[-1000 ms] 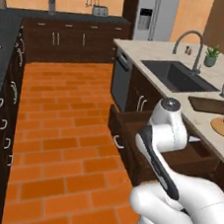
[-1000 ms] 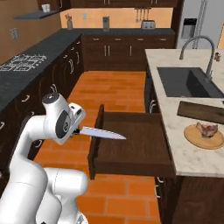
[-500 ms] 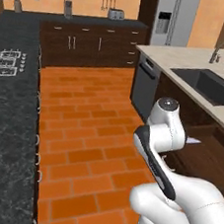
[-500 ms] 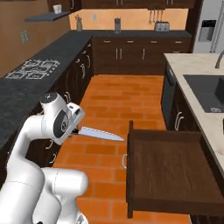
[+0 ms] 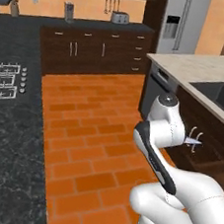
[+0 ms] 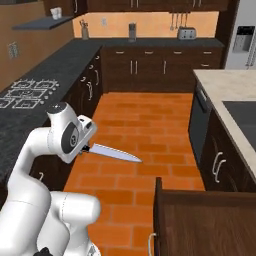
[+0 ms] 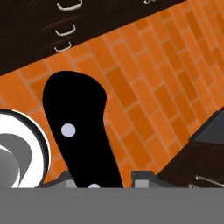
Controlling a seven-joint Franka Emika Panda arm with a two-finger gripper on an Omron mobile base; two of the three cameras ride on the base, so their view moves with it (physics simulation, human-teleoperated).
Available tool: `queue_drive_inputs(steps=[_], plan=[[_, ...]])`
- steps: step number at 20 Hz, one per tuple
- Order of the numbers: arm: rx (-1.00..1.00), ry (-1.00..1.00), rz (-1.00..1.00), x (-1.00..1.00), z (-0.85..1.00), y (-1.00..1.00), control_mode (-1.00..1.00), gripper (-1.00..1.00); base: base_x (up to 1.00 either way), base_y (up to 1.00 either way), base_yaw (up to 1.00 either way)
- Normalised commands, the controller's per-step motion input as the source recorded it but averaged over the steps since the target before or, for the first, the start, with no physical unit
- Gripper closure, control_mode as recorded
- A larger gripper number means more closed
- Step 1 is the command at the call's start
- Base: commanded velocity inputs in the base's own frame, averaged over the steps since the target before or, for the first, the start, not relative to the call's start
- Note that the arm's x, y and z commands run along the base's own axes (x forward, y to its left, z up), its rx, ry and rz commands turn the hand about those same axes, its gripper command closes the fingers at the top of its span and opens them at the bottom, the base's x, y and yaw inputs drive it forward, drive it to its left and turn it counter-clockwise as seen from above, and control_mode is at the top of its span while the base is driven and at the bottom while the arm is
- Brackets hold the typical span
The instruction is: Pick up the knife from the drawer and place it on the cutting board. Then place the meat from the plate to the cutting board.
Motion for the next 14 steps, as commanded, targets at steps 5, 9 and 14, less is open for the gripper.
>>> queue_drive_inputs(steps=[5,9,14], plan=[[0.0,0.0,0.0,0.0,0.0,0.0,1.0,1.0,1.0,0.43,-0.14],[0.0,0.0,0.0,0.0,0.0,0.0,1.0,1.0,1.0,0.34,-0.21],[0.0,0.0,0.0,0.0,0.0,0.0,1.0,1.0,1.0,0.09,-0.43]])
